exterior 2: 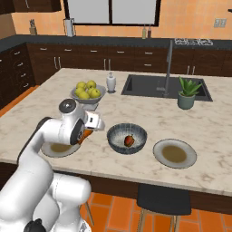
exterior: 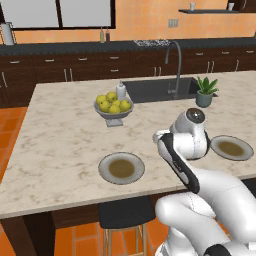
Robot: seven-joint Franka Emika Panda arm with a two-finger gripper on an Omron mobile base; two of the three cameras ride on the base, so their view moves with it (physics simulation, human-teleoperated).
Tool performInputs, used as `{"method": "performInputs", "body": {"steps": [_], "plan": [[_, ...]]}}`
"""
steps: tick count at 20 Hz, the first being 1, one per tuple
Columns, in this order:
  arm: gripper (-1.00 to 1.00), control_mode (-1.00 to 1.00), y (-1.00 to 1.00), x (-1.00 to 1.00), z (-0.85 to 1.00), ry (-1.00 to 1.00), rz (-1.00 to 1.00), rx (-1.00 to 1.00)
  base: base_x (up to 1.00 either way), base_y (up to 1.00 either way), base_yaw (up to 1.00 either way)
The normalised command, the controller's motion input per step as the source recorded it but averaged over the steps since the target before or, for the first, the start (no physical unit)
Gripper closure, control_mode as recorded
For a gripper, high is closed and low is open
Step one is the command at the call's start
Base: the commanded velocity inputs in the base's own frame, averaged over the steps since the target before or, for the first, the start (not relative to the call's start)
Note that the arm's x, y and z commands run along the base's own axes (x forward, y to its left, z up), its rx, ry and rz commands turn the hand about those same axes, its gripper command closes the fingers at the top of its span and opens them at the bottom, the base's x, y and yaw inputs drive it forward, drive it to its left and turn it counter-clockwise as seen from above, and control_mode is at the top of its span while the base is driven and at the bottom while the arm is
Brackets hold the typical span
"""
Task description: Pick the chicken drumstick and bell pepper from their plates and place them in the bowl. Then put the bowl in the fridge.
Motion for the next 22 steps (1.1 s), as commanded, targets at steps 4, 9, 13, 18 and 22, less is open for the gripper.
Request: {"method": "performInputs", "body": {"steps": [4,9,13,18,22], "plan": [[1.00,-1.00,-0.98,0.16,0.38,0.09,0.00,0.06,0.00,0.00,0.00],[1.00,-1.00,-0.77,0.31,0.13,0.05,0.00,0.07,0.00,0.00,0.00],[1.00,-1.00,-0.56,0.67,-0.16,0.19,0.00,0.00,0.00,0.00,0.00],[1.00,-1.00,-0.25,0.55,-0.31,0.19,0.00,0.00,0.00,0.00,0.00],[1.00,-1.00,-0.01,0.29,-0.40,0.02,0.01,0.00,0.00,0.00,0.00]]}}
